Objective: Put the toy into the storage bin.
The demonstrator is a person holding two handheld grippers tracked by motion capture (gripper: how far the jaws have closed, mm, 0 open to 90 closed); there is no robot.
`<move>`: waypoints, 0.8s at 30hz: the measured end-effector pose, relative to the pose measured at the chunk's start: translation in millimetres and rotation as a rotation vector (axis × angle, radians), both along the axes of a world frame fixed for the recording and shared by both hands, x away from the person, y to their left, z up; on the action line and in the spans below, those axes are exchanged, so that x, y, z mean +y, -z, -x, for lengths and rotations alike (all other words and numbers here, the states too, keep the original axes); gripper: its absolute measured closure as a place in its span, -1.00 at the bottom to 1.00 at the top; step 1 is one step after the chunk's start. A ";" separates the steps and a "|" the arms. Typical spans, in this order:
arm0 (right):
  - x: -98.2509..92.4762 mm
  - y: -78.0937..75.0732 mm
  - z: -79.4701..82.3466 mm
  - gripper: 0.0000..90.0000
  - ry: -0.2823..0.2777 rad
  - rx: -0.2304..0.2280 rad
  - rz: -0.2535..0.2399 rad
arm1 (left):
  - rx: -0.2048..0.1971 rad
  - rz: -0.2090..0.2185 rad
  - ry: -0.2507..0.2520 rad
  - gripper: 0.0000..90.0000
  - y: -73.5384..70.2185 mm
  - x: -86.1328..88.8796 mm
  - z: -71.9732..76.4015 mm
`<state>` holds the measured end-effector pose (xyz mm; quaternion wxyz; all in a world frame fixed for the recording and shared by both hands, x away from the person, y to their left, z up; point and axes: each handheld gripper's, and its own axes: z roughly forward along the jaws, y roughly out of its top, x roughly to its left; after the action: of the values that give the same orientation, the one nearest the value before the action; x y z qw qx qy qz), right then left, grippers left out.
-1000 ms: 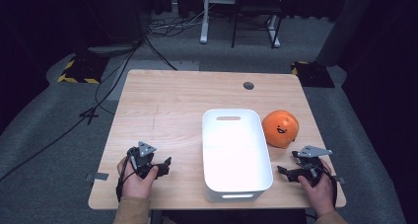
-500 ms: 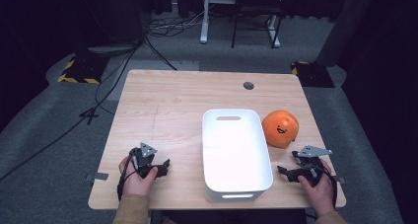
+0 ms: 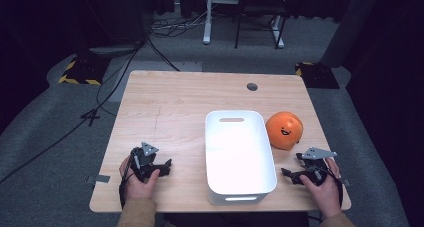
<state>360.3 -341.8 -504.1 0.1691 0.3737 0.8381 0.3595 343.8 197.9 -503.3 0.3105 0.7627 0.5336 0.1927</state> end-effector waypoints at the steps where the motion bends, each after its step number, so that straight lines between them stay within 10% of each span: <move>1: 0.1 0.0 0.1 -0.81 0.000 0.001 -0.001 | 0.003 -0.002 0.001 -0.78 -0.2 0.4 -1.5; 7: -0.9 -0.3 -0.8 -0.80 0.019 0.006 -0.010 | 0.009 -0.004 0.003 -0.82 0.0 0.3 -5.2; 11: -4.1 -6.5 -0.7 -0.38 0.034 0.027 -0.001 | 0.009 -0.003 0.003 -0.82 0.1 0.3 -5.2; 24: -18.3 -71.0 3.8 -0.04 0.064 -0.077 -0.180 | 0.007 -0.003 0.002 -0.82 0.2 0.2 -5.1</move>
<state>356.5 -360.1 -433.1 0.1783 0.3996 0.7830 0.4420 348.9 198.1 -503.5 0.3077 0.7644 0.5336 0.1904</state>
